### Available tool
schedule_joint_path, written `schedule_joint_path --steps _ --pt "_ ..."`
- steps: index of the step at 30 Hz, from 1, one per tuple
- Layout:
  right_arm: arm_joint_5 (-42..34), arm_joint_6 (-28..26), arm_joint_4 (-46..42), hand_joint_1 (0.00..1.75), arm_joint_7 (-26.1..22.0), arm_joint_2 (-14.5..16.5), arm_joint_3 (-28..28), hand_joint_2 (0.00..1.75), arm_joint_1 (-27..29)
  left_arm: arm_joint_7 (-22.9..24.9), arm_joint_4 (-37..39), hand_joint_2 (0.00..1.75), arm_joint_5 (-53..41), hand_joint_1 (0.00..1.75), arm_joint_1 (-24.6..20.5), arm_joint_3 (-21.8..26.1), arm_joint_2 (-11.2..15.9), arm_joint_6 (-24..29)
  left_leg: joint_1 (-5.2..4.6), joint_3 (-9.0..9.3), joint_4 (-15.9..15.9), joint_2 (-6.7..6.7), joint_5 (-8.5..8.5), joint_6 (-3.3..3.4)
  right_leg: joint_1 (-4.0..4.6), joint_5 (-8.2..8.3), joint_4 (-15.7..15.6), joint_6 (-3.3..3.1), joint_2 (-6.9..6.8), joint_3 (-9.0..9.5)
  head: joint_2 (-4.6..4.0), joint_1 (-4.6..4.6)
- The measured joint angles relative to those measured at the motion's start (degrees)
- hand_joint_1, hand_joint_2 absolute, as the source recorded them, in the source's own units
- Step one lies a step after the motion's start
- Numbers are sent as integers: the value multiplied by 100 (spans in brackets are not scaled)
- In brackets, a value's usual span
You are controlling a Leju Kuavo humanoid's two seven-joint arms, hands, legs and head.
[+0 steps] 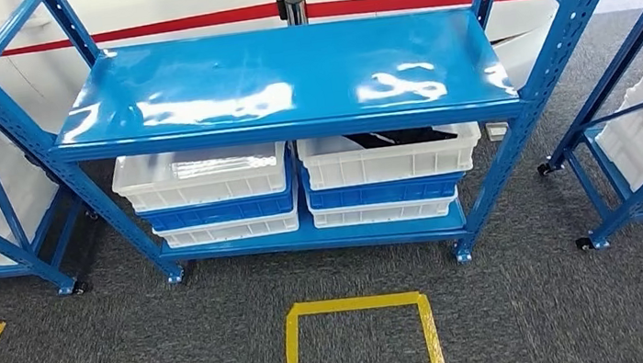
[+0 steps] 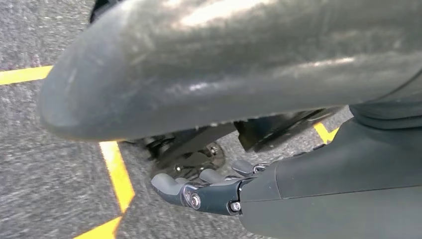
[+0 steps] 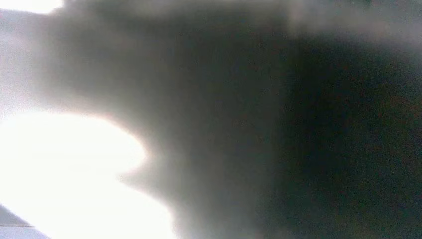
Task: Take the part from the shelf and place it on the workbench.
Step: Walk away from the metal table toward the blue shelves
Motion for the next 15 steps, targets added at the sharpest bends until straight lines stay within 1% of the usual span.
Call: schedule_joint_path --steps 1,2,3,4,5,6,7,8,9,10,11,12,13,14,15 --pt "0 0 0 0 0 -1 0 0 2 1 1 0 0 0 5 0 0 -1 0 -257 317 3 -146 -11 6 -42 1 -9 8 32 0 -12" --pt "1 0 0 0 0 -1 0 0 6 2 1 0 0 0 12 0 0 -2 0 -463 499 3 -249 -11 12 -88 1 -9 16 73 0 -15" --pt "1 0 0 0 1 -2 -1 0 14 2 2 0 0 0 20 0 0 -3 -1 -611 544 4 -281 -4 18 -140 1 -6 24 127 0 -20" --pt "3 1 0 0 1 -1 -1 0 23 3 2 0 0 0 27 0 0 -4 -6 -657 383 4 -178 17 24 -197 2 0 31 198 0 -21" --pt "5 2 0 0 1 0 -1 0 29 2 2 0 0 0 30 0 1 -4 -17 -629 73 6 57 57 28 -258 -1 9 34 265 0 -21" --pt "7 4 3 0 1 7 -1 0 38 3 4 0 0 0 40 1 3 -4 -40 -579 -258 8 392 109 30 -320 -3 21 34 329 0 -22" --pt "9 7 6 0 0 15 -1 0 39 3 6 0 1 0 44 1 9 -4 -70 -532 -545 13 655 154 35 -378 -17 46 40 375 0 -22" --pt "9 9 8 0 -1 21 -1 0 35 5 8 0 1 0 45 2 13 -4 -100 -482 -722 19 835 192 38 -425 -50 77 44 407 0 -24" --pt "10 10 10 0 -1 29 0 0 28 7 10 0 2 0 46 2 16 -5 -125 -450 -812 20 912 223 41 -437 -71 124 47 462 0 -26" --pt "10 11 9 0 -2 30 0 0 16 9 10 0 2 0 39 1 18 -5 -139 -405 -861 21 874 242 47 -426 -97 179 51 510 0 -31" --pt "11 11 8 0 -2 28 1 0 7 10 9 0 2 0 35 1 16 -6 -126 -331 -911 11 871 271 44 -402 -74 226 46 528 0 -34" --pt "12 11 7 0 -3 26 1 0 4 9 8 0 2 0 33 1 15 -6 -109 -256 -974 -1 865 308 42 -348 108 269 43 461 0 -31" --pt "12 11 7 0 -3 23 0 0 1 8 7 0 2 0 30 1 15 -5 -90 -178 -1018 -9 850 336 37 -312 355 291 41 304 0 -22" --pt "12 11 6 0 -4 21 0 0 -3 6 5 0 2 0 25 1 13 -5 -72 -97 -1064 -20 818 361 30 -330 720 296 39 45 1 -14" --pt "11 11 7 0 -5 21 -1 0 -4 5 5 0 2 0 23 2 11 -5 -71 -31 -1091 -25 769 379 26 -410 1110 286 39 -249 1 -3"
